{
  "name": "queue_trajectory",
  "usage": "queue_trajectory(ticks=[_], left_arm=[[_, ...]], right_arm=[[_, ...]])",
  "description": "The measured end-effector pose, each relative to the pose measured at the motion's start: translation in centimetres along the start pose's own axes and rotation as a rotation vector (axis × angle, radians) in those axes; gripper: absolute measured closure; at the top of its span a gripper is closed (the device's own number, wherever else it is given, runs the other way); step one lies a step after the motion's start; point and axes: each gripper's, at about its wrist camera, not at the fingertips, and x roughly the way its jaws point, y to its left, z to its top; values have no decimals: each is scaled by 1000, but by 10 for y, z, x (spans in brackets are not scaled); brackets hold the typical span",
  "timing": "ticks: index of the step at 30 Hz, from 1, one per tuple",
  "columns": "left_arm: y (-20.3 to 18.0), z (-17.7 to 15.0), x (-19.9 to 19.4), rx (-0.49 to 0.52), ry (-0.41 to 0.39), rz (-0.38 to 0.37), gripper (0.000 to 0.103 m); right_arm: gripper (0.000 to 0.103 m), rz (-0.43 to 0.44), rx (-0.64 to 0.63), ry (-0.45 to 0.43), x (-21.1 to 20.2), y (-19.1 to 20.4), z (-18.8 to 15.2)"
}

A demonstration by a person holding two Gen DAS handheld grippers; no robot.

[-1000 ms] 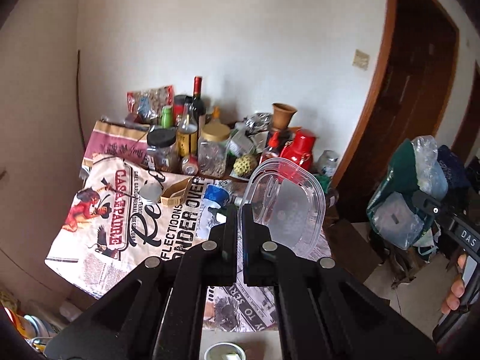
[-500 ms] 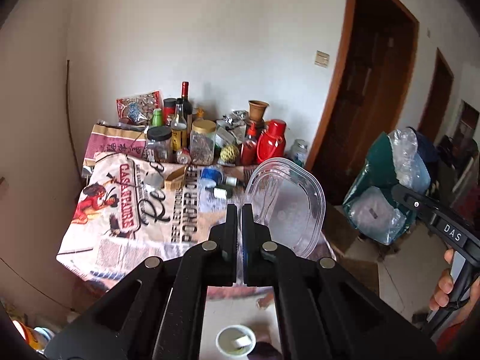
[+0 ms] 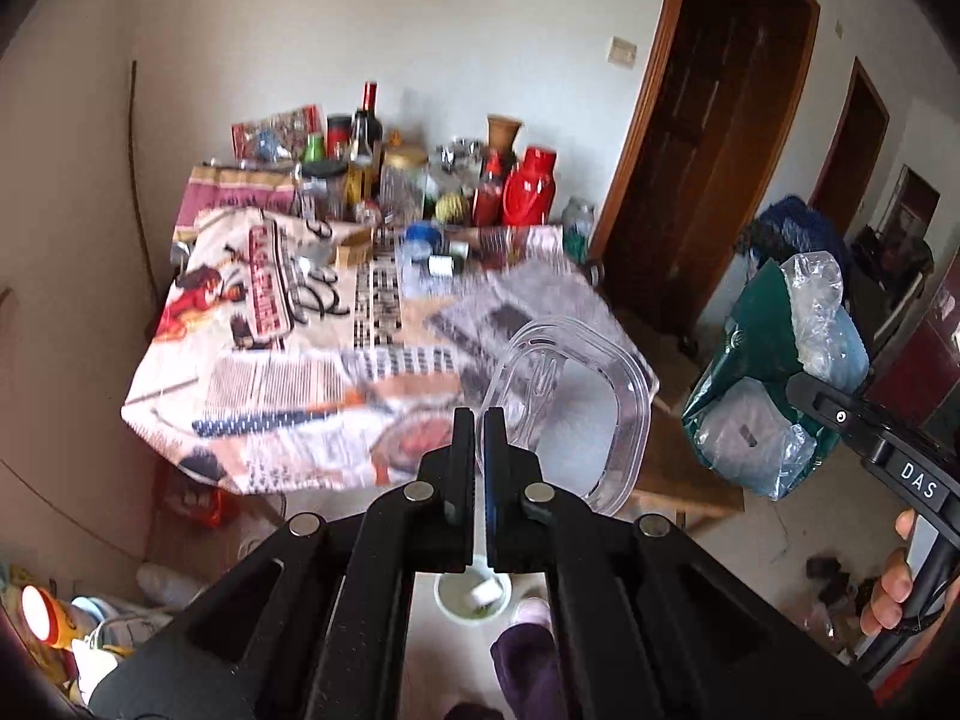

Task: Collect trash
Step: 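Lift and carry the container and green bag with both tools toward the bucket, then open the right tool over the bucket to drop the green bag while the left tool releases the clear container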

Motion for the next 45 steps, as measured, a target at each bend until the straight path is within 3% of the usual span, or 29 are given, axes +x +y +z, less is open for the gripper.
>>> queue_trajectory(ticks=[9, 21, 34, 45], left_arm=[[-8, -38, 36, -17, 129, 26, 102], [-25, -118, 159, -67, 340, 122, 102], [10, -276, 349, -177, 587, 167, 102], [65, -367, 446, -203, 639, 240, 102]], right_arm=[[80, -1, -3, 156, 29, -19, -41], [80, 63, -57, 378, 123, -78, -120], [80, 27, -38, 634, 271, -132, -263], [80, 3, -67, 709, 400, -140, -352]])
